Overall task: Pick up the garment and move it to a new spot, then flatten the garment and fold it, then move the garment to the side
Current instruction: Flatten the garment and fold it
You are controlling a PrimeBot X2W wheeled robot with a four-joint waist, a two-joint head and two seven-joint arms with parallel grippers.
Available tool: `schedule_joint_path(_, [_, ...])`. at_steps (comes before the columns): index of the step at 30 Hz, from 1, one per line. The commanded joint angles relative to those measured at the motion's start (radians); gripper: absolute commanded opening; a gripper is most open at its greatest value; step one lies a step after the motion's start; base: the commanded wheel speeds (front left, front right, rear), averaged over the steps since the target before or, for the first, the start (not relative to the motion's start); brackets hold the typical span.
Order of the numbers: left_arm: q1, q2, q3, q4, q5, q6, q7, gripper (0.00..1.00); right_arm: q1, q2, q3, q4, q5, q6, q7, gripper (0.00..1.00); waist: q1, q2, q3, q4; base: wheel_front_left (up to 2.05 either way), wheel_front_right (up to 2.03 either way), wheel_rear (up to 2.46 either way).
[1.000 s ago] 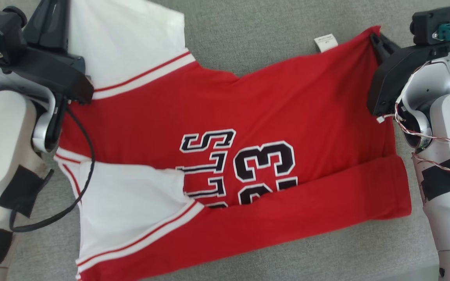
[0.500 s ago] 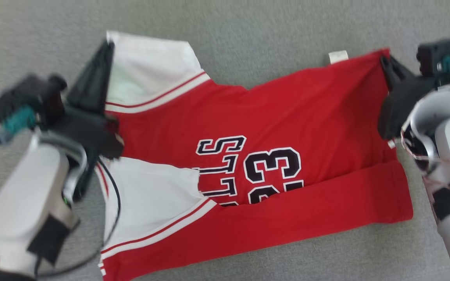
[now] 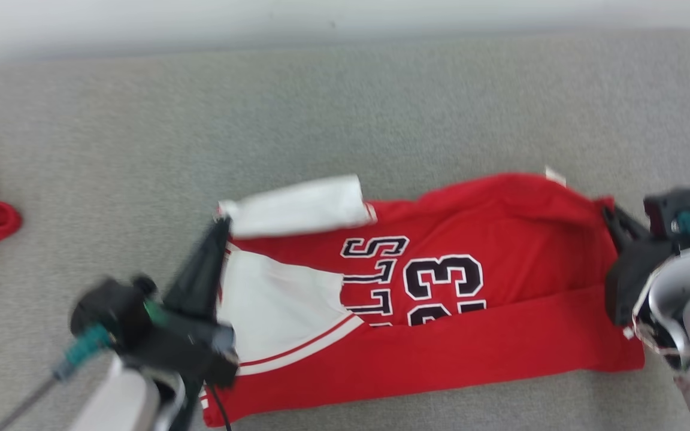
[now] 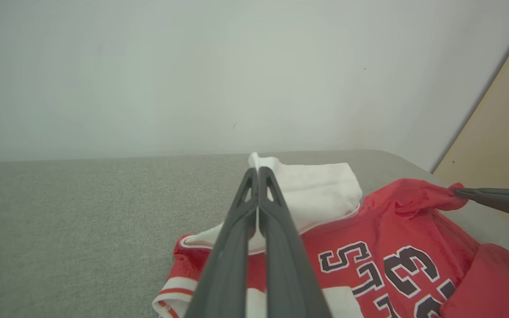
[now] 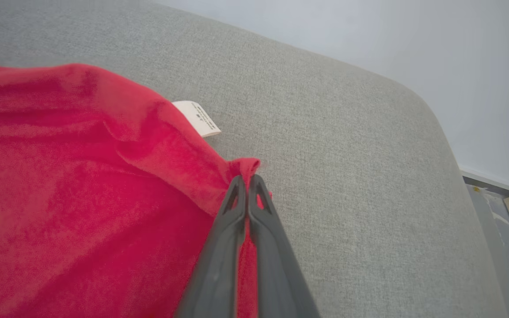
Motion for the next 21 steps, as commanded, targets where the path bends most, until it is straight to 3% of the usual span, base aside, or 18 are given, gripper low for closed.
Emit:
schedule_joint_path(1, [0.048,-0.007,-0.006,-0.012,0.019,0.001,-0.003,0.0,0.03,-0.01,-0.005,-0.002,0.008,-0.002,0.003,0.0,0.0002,0.0002,-0.049,0.037,0.0,0.0,0.0])
schedule_joint_path(12, [0.264,-0.066,0.003,-0.033,-0.007,-0.006,-0.003,0.0,0.177,-0.039,-0.04,-0.01,-0.032,-0.002,0.029,0.0,0.0002,0.0002,-0.11,0.066,0.0,0.0,0.0])
schedule_joint_path(21, [0.315,-0.092,-0.009,0.002,-0.002,-0.01,-0.003,0.0,0.208,-0.043,-0.073,-0.009,-0.064,-0.002,0.051,0.0,0.0002,0.0002,-0.121,0.077,0.0,0.0,0.0])
